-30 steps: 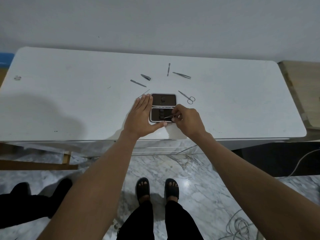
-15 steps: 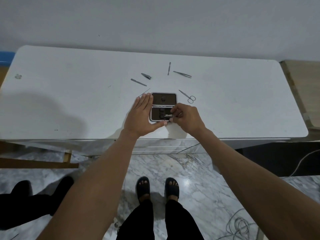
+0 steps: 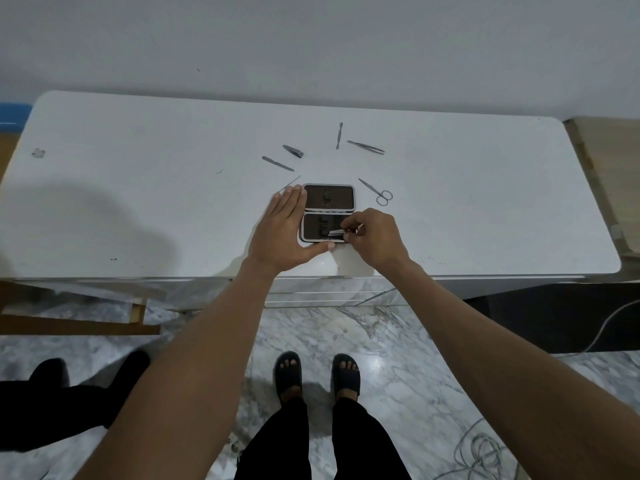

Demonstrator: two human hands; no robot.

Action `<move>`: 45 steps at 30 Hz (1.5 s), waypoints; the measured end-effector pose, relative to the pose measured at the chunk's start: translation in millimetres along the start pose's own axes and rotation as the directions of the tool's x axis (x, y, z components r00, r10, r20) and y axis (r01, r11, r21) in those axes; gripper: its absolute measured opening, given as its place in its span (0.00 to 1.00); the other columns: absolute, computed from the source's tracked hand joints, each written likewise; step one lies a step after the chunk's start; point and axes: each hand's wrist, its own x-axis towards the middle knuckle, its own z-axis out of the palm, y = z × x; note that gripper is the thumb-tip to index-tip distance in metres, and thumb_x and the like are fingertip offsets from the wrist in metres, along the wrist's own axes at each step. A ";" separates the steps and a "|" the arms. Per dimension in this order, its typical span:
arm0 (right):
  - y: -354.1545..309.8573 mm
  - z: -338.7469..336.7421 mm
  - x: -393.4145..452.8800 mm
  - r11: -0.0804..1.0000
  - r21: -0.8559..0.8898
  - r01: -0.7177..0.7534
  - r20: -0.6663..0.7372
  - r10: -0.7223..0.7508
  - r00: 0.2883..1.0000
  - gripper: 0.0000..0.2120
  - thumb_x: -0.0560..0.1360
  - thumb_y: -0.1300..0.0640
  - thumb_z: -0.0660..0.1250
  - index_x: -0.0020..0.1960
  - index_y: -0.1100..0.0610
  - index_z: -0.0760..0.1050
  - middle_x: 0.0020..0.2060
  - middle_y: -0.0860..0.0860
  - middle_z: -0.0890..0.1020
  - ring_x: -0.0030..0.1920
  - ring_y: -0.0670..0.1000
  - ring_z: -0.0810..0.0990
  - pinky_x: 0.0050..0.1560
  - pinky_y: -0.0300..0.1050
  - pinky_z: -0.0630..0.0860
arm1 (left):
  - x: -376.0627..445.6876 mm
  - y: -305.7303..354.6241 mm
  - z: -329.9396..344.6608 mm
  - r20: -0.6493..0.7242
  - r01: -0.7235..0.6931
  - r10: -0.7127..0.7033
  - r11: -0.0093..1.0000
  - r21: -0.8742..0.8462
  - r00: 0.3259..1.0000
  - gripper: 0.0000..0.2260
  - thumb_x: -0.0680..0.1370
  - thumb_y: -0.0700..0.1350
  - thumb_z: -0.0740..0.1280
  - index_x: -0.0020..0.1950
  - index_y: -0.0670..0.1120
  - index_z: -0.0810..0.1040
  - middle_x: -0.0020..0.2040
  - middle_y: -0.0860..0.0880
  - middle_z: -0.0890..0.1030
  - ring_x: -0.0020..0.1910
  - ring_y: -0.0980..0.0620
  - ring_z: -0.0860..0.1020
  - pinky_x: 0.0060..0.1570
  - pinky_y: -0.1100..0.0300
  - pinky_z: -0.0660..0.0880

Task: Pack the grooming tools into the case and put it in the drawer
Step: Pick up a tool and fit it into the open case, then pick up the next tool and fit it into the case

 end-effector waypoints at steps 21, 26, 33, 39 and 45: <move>-15.2 12.9 2.2 0.999 0.039 0.021 0.003 -0.021 1.000 0.08 0.71 0.62 0.72 0.50 0.56 0.84 0.44 0.52 0.86 0.42 0.49 0.81 0.48 0.45 0.79 | 0.9 -1.5 0.6 -0.006 -0.016 0.016 1.000 0.012 1.000 0.52 0.73 0.76 0.58 0.81 0.35 0.60 0.82 0.39 0.62 0.83 0.43 0.59 0.82 0.45 0.55; -8.6 -3.1 3.4 1.000 0.021 -0.017 -0.079 0.018 0.997 0.09 0.74 0.58 0.72 0.54 0.55 0.83 0.47 0.51 0.85 0.44 0.50 0.80 0.47 0.43 0.76 | 0.5 -1.4 0.3 -0.004 -0.004 0.004 1.000 0.002 1.000 0.53 0.73 0.77 0.60 0.82 0.37 0.59 0.83 0.41 0.61 0.83 0.46 0.56 0.83 0.46 0.54; 18.0 -21.1 22.7 0.958 0.047 -0.282 -0.327 0.281 0.902 0.08 0.76 0.55 0.68 0.53 0.53 0.83 0.48 0.50 0.85 0.49 0.54 0.83 0.46 0.42 0.73 | -0.4 3.4 -4.1 0.001 0.016 -0.016 1.000 -0.023 1.000 0.54 0.72 0.77 0.60 0.83 0.38 0.57 0.83 0.42 0.59 0.84 0.48 0.55 0.83 0.47 0.51; 30.6 -24.8 40.6 0.939 0.060 -0.339 -0.331 0.339 0.881 0.09 0.76 0.56 0.68 0.55 0.53 0.81 0.50 0.52 0.83 0.50 0.56 0.81 0.47 0.46 0.76 | 0.1 2.9 -2.3 -0.009 0.018 -0.018 1.000 -0.026 1.000 0.54 0.72 0.77 0.61 0.83 0.38 0.58 0.83 0.43 0.59 0.84 0.48 0.54 0.83 0.47 0.51; 32.0 -24.3 53.6 0.929 0.075 -0.363 -0.292 0.369 0.882 0.05 0.74 0.56 0.69 0.49 0.53 0.83 0.48 0.53 0.83 0.47 0.57 0.81 0.45 0.46 0.77 | 1.2 2.2 -0.7 -0.024 0.020 -0.020 1.000 -0.022 1.000 0.54 0.72 0.77 0.63 0.82 0.38 0.59 0.83 0.43 0.61 0.84 0.48 0.56 0.83 0.45 0.53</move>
